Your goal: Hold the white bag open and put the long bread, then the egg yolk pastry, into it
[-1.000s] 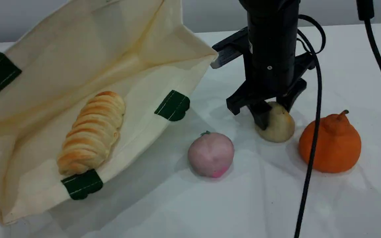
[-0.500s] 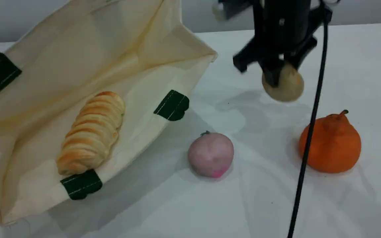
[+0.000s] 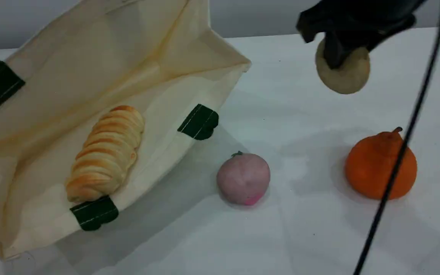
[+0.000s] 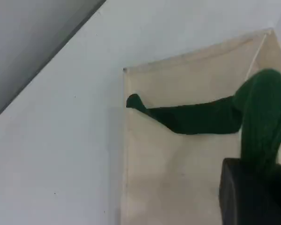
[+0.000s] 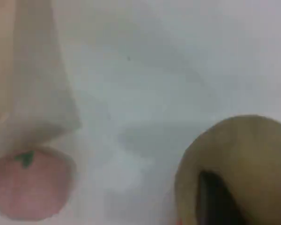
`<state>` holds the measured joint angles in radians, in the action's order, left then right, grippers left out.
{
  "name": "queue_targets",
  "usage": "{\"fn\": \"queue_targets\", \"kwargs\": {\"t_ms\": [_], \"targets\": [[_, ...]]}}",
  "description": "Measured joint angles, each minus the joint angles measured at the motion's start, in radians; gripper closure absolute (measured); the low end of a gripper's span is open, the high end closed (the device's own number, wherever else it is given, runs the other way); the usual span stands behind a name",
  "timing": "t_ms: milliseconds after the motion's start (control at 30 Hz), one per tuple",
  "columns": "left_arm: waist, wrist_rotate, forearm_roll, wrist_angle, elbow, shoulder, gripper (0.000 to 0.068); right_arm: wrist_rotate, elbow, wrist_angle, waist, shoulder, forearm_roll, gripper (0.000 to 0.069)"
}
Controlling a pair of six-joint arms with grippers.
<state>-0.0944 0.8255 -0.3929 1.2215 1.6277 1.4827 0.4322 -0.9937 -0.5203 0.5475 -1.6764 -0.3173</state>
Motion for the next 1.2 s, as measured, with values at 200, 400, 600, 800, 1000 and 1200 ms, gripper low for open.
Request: {"fn": "queue_targets", "kwargs": {"t_ms": [200, 400, 600, 800, 1000, 1200], "targets": [[0.000, 0.000, 0.000, 0.000, 0.000, 0.000, 0.0596, 0.041, 0.260, 0.251, 0.019, 0.177, 0.064, 0.0441], [0.000, -0.009, 0.000, 0.000, 0.000, 0.000, 0.0596, 0.041, 0.447, 0.480, 0.131, 0.210, 0.088, 0.0442], [0.000, -0.029, 0.000, 0.000, 0.000, 0.000, 0.0596, 0.045, 0.459, 0.641, 0.271, 0.209, 0.112, 0.0445], [0.000, -0.054, 0.001, 0.000, 0.000, 0.000, 0.0596, 0.047, 0.457, 0.756, 0.312, 0.188, 0.112, 0.0447], [0.000, -0.054, 0.001, 0.000, 0.000, 0.000, 0.0596, 0.061, 0.453, 0.893, 0.312, 0.078, 0.113, 0.0447], [0.000, -0.053, 0.001, 0.000, 0.000, 0.000, 0.0596, 0.131, 0.375, 0.927, 0.327, -0.030, 0.066, 0.0447]]}}
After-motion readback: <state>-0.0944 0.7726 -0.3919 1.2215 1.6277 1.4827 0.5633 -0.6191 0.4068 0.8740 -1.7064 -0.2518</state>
